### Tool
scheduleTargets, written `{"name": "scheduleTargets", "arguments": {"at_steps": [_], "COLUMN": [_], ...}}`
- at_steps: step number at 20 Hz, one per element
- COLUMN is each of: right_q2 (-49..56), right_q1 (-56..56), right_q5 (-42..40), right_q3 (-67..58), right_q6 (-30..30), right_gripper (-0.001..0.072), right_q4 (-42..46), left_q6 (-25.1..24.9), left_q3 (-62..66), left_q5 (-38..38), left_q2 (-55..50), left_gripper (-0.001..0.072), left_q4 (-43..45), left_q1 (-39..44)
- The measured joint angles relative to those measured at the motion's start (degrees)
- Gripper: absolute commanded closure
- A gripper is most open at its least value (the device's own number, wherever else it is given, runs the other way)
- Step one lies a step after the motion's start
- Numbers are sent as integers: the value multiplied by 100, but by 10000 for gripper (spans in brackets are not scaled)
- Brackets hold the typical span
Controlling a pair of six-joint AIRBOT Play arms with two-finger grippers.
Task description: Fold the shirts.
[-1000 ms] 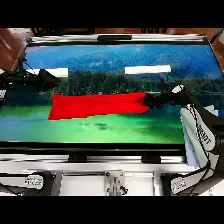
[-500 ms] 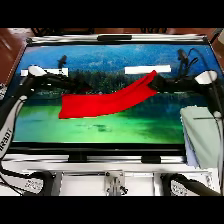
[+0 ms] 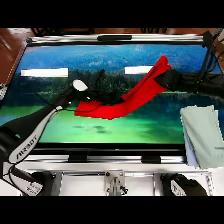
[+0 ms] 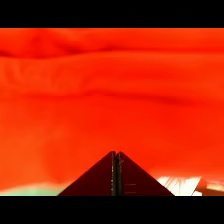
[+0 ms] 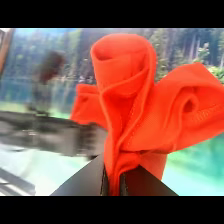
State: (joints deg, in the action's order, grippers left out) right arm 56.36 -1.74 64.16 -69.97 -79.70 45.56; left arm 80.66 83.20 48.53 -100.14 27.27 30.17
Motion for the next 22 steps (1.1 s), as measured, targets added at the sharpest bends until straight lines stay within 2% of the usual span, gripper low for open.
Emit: {"name": "scheduleTargets", "arguments": {"at_steps": [2, 6, 10, 14, 22], "right_q2": [-210, -470, -544, -553, 105], "right_q1": [0, 4, 4, 4, 308], "right_q5": [146, 365, 492, 518, 319], "right_q3": [0, 0, 0, 0, 0], "right_q6": [-142, -376, -551, -625, -625], "right_gripper": [654, 654, 654, 654, 654], "right_q4": [4, 20, 247, 645, 861], "left_q6": [4, -437, -680, -710, -651], "left_q3": [0, 2, 2, 0, 2], "left_q5": [-326, -765, -949, -876, -341], "left_q2": [-195, -592, -649, -175, 1821], "left_gripper": [674, 675, 678, 678, 676], "left_q4": [-352, -1449, -1714, -1185, -188], "left_q1": [306, 892, 979, 387, -1552]}}
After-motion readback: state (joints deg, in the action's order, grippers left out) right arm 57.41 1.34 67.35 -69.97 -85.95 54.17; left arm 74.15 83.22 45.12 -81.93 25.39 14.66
